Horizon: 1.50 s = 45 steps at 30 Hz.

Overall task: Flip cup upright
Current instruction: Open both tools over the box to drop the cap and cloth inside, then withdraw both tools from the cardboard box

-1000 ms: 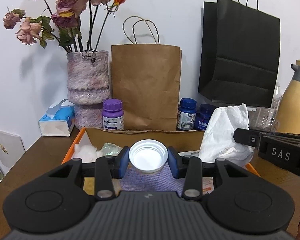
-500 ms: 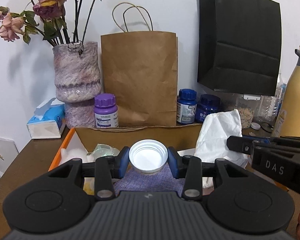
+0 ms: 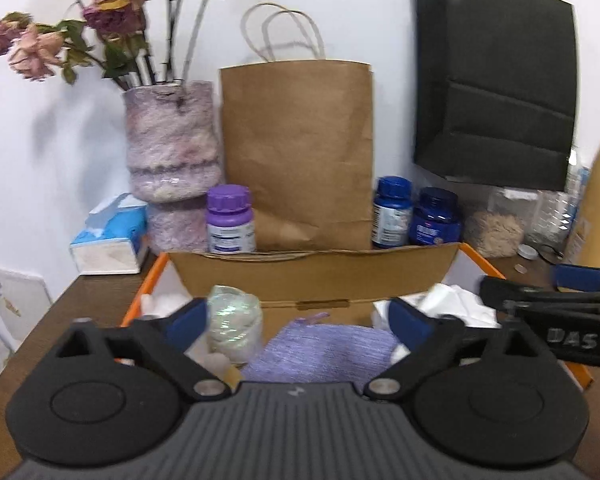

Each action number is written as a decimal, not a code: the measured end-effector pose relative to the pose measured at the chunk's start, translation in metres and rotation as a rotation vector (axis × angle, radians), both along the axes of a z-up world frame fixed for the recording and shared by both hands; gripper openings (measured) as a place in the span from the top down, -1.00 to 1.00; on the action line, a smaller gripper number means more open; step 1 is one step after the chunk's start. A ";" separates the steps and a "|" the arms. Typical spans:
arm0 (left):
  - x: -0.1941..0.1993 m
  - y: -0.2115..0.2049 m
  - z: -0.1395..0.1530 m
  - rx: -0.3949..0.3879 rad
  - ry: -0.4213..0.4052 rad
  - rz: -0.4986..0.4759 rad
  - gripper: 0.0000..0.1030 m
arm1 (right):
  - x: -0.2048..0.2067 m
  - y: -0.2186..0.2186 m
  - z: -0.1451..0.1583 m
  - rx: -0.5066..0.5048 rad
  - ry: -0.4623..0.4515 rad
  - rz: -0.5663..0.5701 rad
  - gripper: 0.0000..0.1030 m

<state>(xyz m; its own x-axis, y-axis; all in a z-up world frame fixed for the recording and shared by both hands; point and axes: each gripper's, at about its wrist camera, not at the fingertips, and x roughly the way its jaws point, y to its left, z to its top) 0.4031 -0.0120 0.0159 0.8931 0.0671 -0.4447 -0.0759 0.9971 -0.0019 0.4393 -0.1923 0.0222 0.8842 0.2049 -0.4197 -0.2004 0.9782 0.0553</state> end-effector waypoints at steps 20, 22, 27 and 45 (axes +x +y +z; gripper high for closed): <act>-0.007 0.008 0.006 -0.029 -0.022 0.056 -1.00 | -0.007 -0.005 0.010 0.001 -0.014 -0.003 -1.00; -0.010 0.009 0.008 -0.031 -0.030 0.059 -1.00 | -0.012 -0.006 0.013 -0.001 -0.026 -0.003 -1.00; -0.021 0.008 0.009 -0.034 -0.039 0.061 -1.00 | -0.023 -0.010 0.019 -0.005 -0.049 0.002 -1.00; -0.082 -0.002 0.010 -0.051 -0.065 0.057 -1.00 | -0.080 -0.033 0.021 -0.019 -0.120 0.004 -1.00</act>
